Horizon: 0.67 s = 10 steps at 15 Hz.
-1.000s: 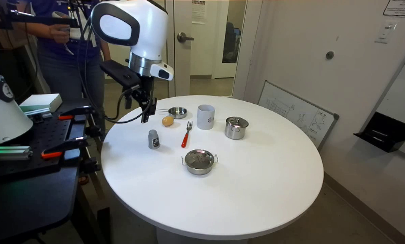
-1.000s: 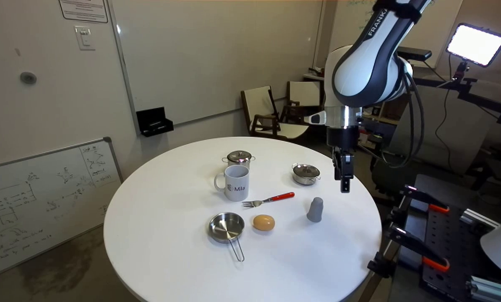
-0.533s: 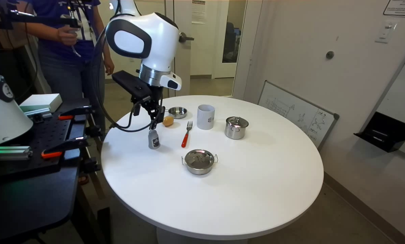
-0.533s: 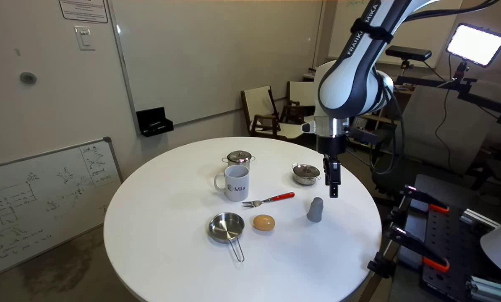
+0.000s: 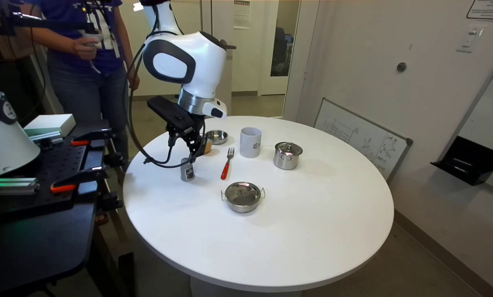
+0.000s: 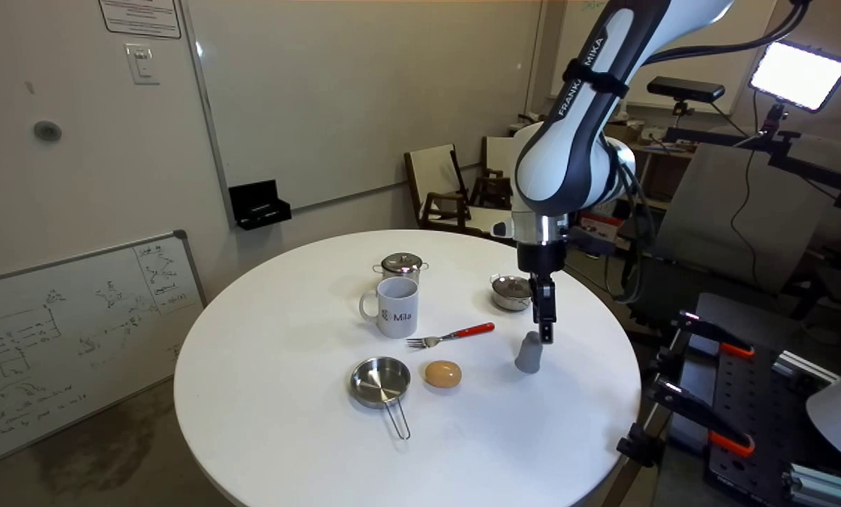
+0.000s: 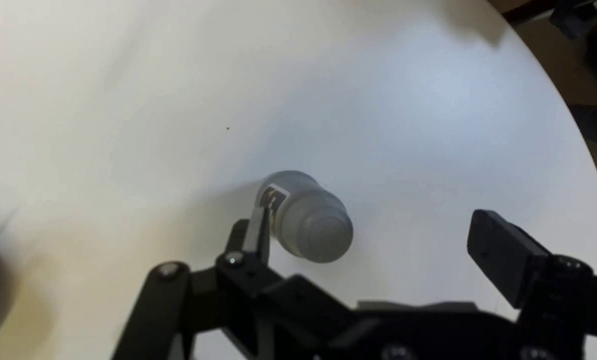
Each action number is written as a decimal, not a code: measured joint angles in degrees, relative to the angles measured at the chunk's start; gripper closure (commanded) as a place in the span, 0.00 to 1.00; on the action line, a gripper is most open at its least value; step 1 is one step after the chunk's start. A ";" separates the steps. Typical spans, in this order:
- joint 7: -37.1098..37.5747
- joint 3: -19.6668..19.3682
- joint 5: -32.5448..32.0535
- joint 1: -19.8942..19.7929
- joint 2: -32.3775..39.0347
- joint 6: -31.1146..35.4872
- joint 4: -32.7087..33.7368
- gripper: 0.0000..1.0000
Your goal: Pick up the object from the table and put it in the cup
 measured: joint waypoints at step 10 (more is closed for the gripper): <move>0.22 2.48 -0.87 -0.56 4.55 -0.01 3.60 0.42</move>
